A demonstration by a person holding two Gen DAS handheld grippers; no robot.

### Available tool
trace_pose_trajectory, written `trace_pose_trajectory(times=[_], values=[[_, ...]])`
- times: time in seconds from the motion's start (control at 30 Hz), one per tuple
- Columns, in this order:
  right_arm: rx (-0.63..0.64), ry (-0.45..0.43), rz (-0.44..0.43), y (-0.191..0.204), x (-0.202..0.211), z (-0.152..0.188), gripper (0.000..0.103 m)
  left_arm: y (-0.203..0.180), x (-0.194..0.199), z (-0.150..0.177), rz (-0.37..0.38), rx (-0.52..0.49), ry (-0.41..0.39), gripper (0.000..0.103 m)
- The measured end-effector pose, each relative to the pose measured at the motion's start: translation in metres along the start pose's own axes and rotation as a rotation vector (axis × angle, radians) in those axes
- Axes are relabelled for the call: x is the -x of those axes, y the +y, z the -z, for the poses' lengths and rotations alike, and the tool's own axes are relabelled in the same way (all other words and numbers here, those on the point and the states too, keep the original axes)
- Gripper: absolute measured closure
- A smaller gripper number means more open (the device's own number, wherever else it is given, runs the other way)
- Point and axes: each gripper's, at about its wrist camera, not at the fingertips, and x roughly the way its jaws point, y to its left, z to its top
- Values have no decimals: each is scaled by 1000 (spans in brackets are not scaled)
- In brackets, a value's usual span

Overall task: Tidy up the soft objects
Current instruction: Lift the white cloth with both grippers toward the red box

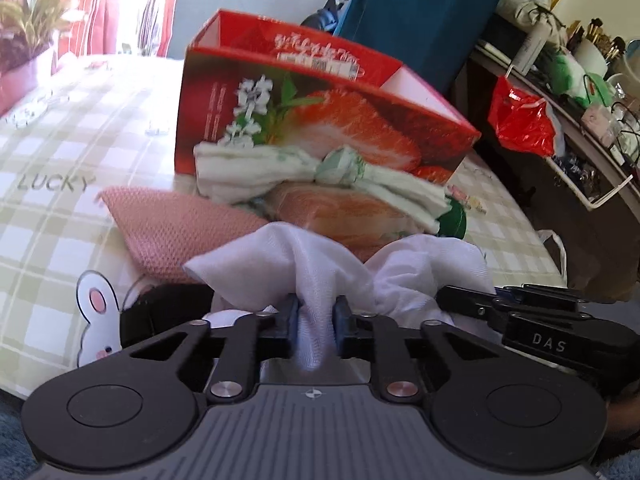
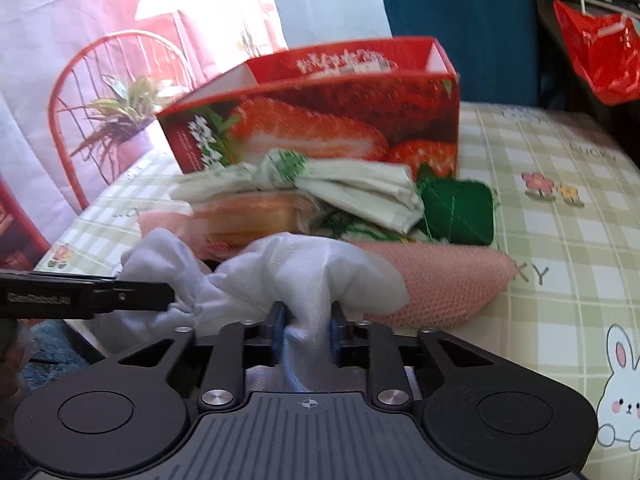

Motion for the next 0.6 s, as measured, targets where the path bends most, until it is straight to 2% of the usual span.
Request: trace_pose_trajectory(times=[0.17,0.3,0.4,0.5,0.53,0.57,0.6], values=[[26,-87,-23,6,20,-13,93,-6,18,-10,-3,-45,-75,97],[35,-141,-36,8,32,-25,95,-15,33,-19,17,-102,-133,97],[46,-157,-32,9,36,-29,96,-13,29,-18,23,-89,-116,97],[31,-108,-20,7,28,-26,96,-7,15,-11,-7,-60,-38,96],[16,-74,-17,5,22,-23,95,-6,12,-8,-16,-52,-11,94],[6,-49,-10,3,18,-18,94,-4,8,-7,-29,-44,13,82],[-2,-25,5,2,13,-14,90,-3,6,-7,-45,-41,30,57]])
